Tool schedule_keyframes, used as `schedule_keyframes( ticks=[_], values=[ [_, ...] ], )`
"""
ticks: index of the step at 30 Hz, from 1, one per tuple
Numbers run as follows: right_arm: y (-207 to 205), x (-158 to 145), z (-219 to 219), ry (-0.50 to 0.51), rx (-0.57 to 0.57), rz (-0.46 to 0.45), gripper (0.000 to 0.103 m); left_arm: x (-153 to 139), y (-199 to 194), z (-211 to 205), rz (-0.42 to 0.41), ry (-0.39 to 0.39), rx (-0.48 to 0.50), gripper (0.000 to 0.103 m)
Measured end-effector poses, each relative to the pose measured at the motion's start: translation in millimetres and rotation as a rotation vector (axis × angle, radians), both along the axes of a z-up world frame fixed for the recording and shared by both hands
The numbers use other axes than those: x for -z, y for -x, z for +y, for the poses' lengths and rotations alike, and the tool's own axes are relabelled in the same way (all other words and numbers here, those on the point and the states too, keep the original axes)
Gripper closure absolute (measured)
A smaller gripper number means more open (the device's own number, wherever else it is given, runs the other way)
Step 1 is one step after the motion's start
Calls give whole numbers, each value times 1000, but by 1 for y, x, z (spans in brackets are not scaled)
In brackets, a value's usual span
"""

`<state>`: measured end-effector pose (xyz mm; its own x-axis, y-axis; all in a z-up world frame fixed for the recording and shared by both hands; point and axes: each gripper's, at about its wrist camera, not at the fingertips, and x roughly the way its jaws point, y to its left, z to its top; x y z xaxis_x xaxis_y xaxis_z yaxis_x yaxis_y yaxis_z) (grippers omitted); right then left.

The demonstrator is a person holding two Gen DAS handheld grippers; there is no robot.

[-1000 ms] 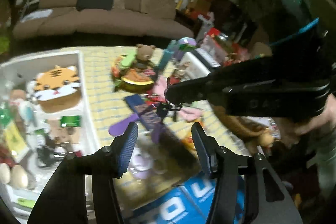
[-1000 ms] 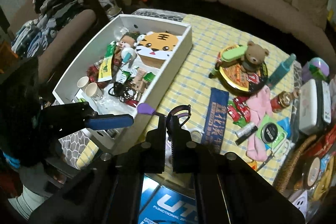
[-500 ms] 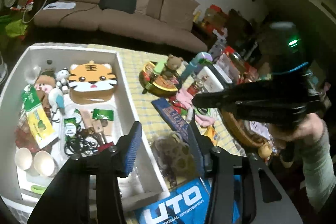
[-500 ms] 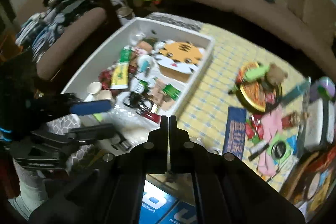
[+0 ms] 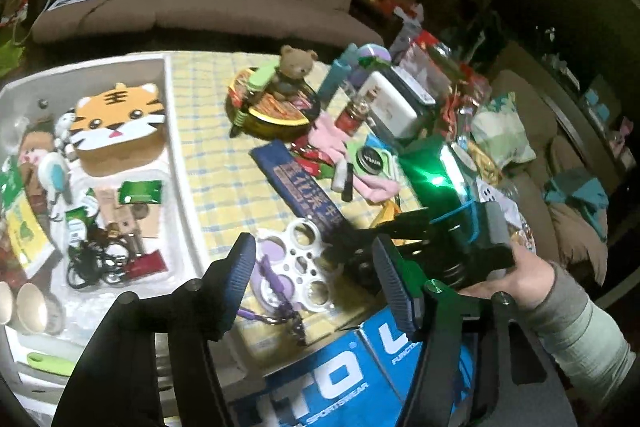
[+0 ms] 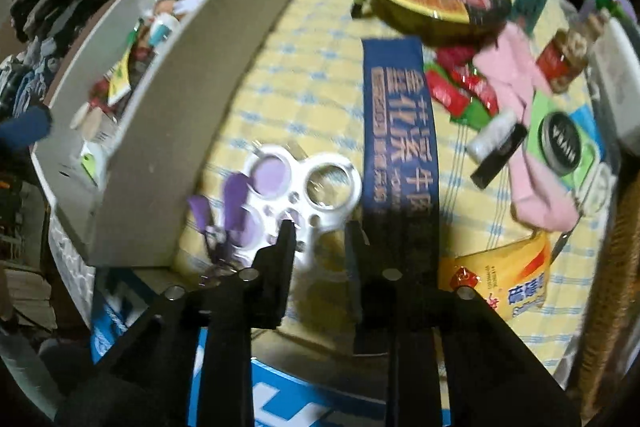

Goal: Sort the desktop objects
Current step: 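Grasp the white round multi-hole holder with the right gripper and lift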

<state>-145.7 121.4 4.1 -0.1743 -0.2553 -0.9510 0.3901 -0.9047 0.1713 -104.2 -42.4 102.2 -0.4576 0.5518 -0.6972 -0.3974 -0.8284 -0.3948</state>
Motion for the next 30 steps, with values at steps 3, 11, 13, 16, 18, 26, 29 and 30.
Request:
schedule_keyframes(
  ticks=[3, 11, 13, 16, 18, 26, 29, 30],
  values=[
    [1, 14, 6, -6, -2, -16, 68, 2, 3, 13, -7, 5, 11, 40],
    [-9, 42, -8, -189, -146, 37, 74, 10, 13, 35, -33, 13, 22, 40],
    [-15, 40, -16, -239, -190, 94, 87, 13, 15, 38, -42, 19, 18, 40],
    [-20, 29, -14, -248, -167, 151, 93, 14, 17, 38, -51, -10, 13, 30],
    [-24, 15, -8, -261, -149, 219, 93, 10, 17, 36, -51, -61, 17, 22],
    [-24, -57, 28, -218, -35, 332, 93, -20, 9, 11, 13, -426, 11, 23],
    [-16, -75, 42, -163, 11, 329, 94, -26, 9, -2, 29, -448, -16, 23],
    [-17, -81, 41, -159, 18, 338, 94, -24, 9, -4, 28, -414, -33, 23]
  ],
)
